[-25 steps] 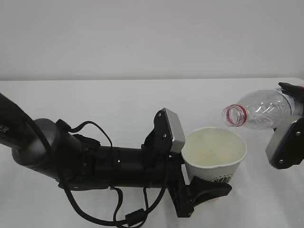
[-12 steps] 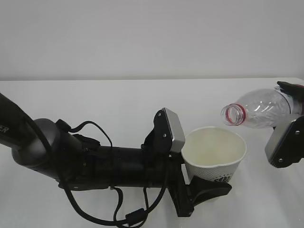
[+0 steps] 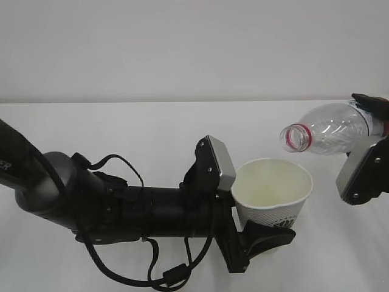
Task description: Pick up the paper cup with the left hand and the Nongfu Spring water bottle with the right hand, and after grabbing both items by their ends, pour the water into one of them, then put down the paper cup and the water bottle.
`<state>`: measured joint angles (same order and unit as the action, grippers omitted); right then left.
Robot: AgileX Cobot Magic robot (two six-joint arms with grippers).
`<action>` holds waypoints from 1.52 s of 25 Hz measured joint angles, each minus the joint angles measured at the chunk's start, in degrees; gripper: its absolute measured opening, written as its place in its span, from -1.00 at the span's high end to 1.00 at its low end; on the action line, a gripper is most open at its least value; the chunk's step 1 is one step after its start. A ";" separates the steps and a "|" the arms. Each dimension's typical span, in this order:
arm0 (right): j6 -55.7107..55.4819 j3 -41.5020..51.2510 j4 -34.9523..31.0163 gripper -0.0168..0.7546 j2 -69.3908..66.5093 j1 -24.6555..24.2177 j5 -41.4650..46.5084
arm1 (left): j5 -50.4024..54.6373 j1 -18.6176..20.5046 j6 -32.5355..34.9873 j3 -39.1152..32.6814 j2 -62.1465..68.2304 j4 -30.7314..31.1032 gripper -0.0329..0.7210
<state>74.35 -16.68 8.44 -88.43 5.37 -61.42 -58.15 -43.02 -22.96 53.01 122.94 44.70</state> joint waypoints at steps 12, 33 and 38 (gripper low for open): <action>4.76 -0.85 0.00 -0.27 0.00 0.00 0.00 | 0.00 0.00 0.00 0.00 0.00 -0.22 -0.55; 5.57 -0.85 0.00 -0.27 0.00 0.00 0.00 | 0.00 0.00 0.00 0.00 0.00 -0.22 -0.54; 5.92 -0.85 0.00 -0.27 0.00 0.00 0.00 | 0.00 0.00 0.00 0.00 0.00 -0.22 -0.54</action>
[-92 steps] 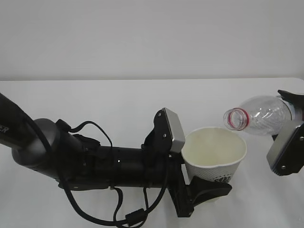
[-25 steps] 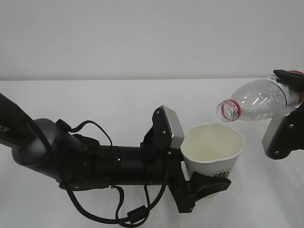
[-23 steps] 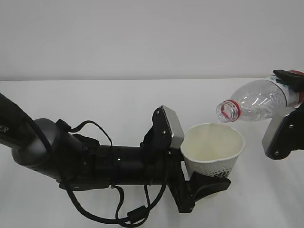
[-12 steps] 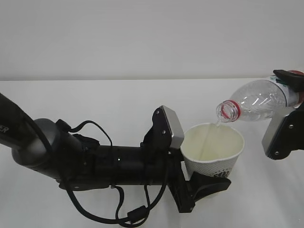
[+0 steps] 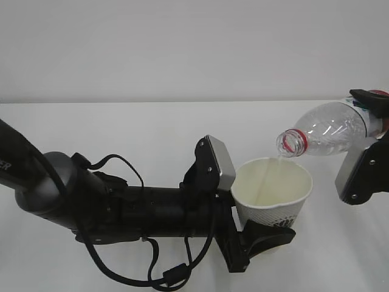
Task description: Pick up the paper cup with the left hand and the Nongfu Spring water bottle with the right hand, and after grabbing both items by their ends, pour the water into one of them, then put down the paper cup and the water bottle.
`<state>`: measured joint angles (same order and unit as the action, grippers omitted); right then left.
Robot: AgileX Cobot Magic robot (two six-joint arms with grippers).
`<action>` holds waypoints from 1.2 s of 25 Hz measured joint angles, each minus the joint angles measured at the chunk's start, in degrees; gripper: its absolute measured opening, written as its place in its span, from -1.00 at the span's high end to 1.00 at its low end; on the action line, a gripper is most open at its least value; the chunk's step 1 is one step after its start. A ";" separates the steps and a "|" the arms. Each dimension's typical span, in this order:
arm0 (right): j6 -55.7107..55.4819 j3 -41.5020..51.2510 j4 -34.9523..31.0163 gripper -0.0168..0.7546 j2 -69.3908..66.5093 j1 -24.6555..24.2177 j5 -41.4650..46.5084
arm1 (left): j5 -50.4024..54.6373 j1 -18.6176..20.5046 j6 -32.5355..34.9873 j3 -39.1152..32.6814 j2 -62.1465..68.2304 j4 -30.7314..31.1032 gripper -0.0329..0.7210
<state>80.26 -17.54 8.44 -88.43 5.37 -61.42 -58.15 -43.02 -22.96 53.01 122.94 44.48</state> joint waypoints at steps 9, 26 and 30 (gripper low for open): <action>0.34 0.00 0.00 -0.27 0.00 0.00 0.00 | 0.09 0.00 0.00 0.00 0.00 0.00 -0.54; 0.34 0.00 0.11 -0.27 0.00 0.00 0.00 | 1.07 0.00 0.00 0.00 0.00 0.00 -0.53; 0.47 0.00 0.11 -0.27 0.00 0.00 0.00 | 1.07 0.00 0.00 0.00 0.00 0.00 -0.53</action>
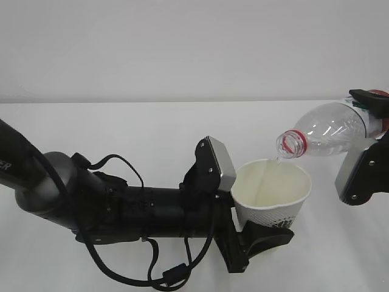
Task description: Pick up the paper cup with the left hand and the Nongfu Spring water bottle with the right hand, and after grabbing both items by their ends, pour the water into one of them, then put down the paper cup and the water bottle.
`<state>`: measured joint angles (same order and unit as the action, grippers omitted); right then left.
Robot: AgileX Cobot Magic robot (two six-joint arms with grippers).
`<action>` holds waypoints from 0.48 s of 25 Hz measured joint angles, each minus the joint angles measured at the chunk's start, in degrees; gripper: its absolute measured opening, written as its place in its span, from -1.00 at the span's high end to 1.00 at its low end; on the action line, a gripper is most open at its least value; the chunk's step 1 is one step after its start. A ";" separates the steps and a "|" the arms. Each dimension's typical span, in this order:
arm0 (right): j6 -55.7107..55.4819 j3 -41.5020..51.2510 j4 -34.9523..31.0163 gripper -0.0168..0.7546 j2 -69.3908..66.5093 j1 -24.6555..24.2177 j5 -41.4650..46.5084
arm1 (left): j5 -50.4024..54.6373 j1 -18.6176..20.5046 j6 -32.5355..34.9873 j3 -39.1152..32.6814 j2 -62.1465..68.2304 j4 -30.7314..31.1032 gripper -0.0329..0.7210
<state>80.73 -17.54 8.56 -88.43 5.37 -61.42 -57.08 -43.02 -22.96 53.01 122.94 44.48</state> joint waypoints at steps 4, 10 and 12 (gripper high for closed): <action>0.72 0.00 0.00 -0.27 0.00 0.00 0.00 | 0.00 0.00 0.00 0.00 0.00 -0.10 -0.53; 1.34 0.00 0.00 -0.27 0.00 0.00 0.00 | 0.00 0.00 0.00 0.00 0.00 -0.19 -0.53; 1.33 0.00 0.00 -0.27 0.00 0.00 0.00 | 0.00 0.00 0.00 0.00 0.00 -0.19 -0.53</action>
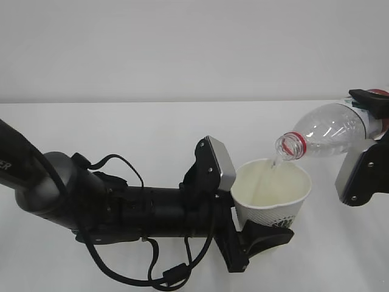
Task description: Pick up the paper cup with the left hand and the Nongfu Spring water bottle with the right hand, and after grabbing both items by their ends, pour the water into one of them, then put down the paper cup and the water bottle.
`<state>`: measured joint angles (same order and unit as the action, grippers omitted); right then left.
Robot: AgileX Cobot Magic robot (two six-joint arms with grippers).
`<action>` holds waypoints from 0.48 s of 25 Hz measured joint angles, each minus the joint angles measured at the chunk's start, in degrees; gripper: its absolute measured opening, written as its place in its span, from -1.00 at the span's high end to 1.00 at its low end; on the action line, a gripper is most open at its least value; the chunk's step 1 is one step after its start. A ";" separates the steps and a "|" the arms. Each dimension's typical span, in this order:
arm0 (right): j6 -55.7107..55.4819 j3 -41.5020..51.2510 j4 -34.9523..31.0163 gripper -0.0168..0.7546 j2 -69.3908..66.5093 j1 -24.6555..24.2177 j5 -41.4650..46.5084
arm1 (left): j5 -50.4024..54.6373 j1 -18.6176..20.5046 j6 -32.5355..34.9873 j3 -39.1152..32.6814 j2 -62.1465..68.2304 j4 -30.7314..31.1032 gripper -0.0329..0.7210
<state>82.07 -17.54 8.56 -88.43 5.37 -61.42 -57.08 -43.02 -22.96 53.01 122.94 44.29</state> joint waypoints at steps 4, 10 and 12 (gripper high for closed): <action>0.26 0.00 0.00 -0.26 0.00 0.00 0.00 | 0.00 0.00 0.00 0.00 0.00 0.00 -0.53; 0.39 0.00 0.55 -0.26 0.00 0.00 0.00 | 0.00 0.00 0.00 0.00 0.00 0.00 -0.53; 0.39 0.00 0.67 -0.26 0.00 0.00 0.00 | 0.00 0.00 0.00 0.00 0.00 0.00 -0.53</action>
<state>82.46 -17.54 9.23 -88.43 5.37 -61.42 -57.08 -43.02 -22.96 53.01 122.94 44.29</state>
